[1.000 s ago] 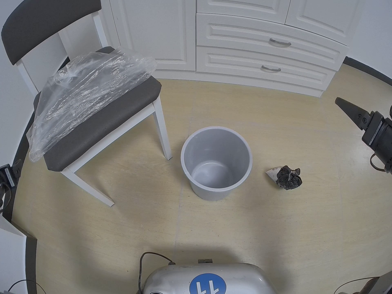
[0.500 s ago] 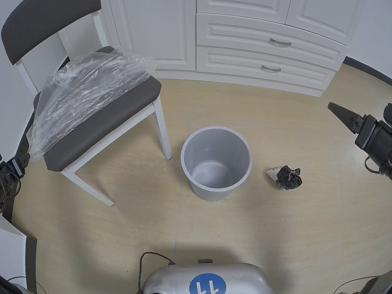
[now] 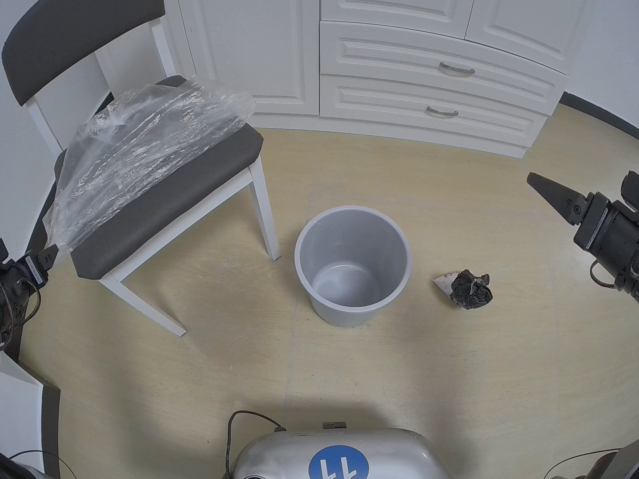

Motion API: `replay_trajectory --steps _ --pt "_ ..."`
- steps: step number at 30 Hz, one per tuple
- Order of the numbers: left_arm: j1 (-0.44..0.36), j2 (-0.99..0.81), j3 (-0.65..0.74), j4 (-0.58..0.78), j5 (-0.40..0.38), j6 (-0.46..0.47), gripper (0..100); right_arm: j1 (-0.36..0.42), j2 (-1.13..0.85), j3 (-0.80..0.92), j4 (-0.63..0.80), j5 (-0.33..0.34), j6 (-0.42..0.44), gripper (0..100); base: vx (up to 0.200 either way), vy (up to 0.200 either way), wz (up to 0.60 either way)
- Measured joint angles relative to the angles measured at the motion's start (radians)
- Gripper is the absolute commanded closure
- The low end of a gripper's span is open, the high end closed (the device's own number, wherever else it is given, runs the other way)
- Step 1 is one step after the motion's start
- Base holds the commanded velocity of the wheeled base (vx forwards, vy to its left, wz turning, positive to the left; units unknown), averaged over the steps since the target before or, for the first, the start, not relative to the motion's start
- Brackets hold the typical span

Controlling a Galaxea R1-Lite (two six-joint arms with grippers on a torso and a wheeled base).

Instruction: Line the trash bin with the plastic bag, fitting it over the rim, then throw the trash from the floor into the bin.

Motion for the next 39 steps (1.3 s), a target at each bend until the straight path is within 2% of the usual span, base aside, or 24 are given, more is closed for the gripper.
replay_trajectory --steps 13,21,25,32,39 --pt "0.019 0.101 -0.039 -0.009 -0.001 -0.049 0 0.010 0.011 0.006 0.000 0.000 0.003 0 0.000 0.000 0.00" --pt "0.061 0.148 -0.068 -0.010 -0.001 -0.056 0 0.012 0.015 0.007 0.000 0.001 0.001 0 0.000 0.000 0.00" --pt "0.073 0.170 -0.087 -0.012 -0.001 -0.091 0 0.012 0.015 0.008 0.000 0.001 0.001 0 0.000 0.000 0.00" --pt "0.065 0.192 -0.100 -0.104 -0.001 -0.158 0 0.012 0.016 0.009 -0.001 0.001 0.002 0 0.000 0.000 0.00" --pt "0.059 0.203 -0.094 -0.141 -0.002 -0.173 0 0.012 0.016 0.009 -0.001 0.001 0.001 0 0.000 0.000 0.00"
